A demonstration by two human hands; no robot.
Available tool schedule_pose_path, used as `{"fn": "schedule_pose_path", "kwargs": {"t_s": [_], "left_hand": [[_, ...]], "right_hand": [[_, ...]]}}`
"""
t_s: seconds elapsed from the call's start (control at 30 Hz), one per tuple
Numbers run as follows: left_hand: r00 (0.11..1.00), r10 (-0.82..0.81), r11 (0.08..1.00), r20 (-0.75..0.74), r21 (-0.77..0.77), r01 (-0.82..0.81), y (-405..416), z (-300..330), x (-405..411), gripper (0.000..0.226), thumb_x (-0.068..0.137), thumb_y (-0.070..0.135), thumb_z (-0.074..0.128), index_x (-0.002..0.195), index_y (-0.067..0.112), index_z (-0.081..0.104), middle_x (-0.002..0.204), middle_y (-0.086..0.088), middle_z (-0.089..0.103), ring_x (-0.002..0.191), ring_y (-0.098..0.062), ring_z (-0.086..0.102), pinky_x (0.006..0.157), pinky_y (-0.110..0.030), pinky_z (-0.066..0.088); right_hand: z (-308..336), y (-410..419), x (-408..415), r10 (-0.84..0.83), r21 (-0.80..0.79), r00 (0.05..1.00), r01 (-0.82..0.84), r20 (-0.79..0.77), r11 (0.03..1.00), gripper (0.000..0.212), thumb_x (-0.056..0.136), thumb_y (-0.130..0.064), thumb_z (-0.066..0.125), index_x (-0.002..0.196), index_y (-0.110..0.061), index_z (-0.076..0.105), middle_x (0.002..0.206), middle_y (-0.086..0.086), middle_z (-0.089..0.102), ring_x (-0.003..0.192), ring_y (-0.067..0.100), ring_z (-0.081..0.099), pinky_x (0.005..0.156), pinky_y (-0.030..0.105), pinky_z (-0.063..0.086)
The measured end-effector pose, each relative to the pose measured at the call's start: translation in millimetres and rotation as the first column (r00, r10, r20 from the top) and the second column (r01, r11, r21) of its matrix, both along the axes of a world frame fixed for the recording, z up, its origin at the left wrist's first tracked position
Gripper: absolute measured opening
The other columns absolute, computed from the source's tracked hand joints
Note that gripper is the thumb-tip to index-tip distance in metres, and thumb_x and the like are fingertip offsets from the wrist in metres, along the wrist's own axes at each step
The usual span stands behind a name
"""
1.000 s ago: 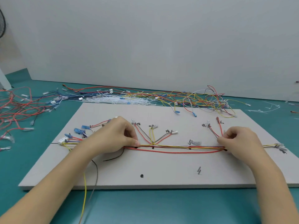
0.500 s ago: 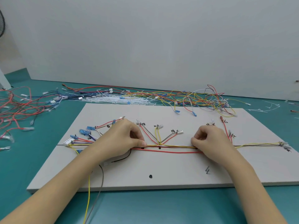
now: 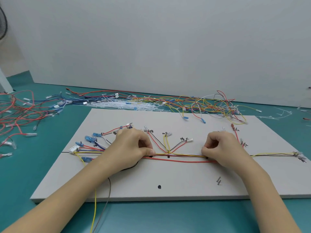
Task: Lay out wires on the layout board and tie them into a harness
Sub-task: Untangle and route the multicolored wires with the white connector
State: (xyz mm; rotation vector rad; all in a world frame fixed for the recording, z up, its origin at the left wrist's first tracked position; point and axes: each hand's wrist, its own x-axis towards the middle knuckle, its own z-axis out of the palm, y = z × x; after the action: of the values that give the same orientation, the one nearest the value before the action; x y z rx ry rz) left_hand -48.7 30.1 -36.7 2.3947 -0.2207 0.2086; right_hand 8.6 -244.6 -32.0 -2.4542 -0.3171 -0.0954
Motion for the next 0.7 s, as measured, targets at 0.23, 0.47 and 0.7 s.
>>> {"fn": "schedule_pose_path", "kwargs": {"t_s": [0.23,0.47,0.7], "left_hand": [[0.997,0.005,1.0,0.078,-0.017,-0.003,-21.2,-7.4,-1.4,0.021,0.075,0.029,0.081,0.06,0.032,0.066,0.07,0.02,0.066,0.077,0.002,0.058,0.086,-0.034,0.037],[1.0,-0.013,0.999,0.014,-0.048,0.014,-16.6,2.6,-4.5,0.013,0.081,0.044,0.072,0.08,0.032,0.072,0.083,0.013,0.066,0.081,-0.002,0.059,0.089,-0.039,0.044],[0.982,0.178,0.984,0.062,-0.001,-0.178,27.6,16.5,27.4,0.033,0.097,0.039,0.05,0.124,0.022,0.059,0.125,0.004,0.057,0.116,-0.012,0.052,0.093,-0.028,0.041]], "right_hand": [[5.9,-29.3,-8.8,-0.125,0.147,0.99,0.114,0.072,0.983,0.023,0.068,-0.003,0.073,0.052,-0.013,0.059,0.054,-0.002,0.06,0.047,0.005,0.046,0.053,0.026,0.042],[-0.1,-6.9,-9.0,-0.044,0.148,0.992,0.027,0.116,0.989,0.019,0.077,-0.007,0.069,0.061,-0.015,0.063,0.06,0.001,0.062,0.053,0.006,0.05,0.05,0.015,0.04],[-7.1,6.7,-10.7,0.018,0.078,0.993,-0.028,0.12,0.997,0.018,0.081,-0.011,0.068,0.064,-0.016,0.062,0.064,0.001,0.063,0.059,0.01,0.052,0.054,0.016,0.039]]}}
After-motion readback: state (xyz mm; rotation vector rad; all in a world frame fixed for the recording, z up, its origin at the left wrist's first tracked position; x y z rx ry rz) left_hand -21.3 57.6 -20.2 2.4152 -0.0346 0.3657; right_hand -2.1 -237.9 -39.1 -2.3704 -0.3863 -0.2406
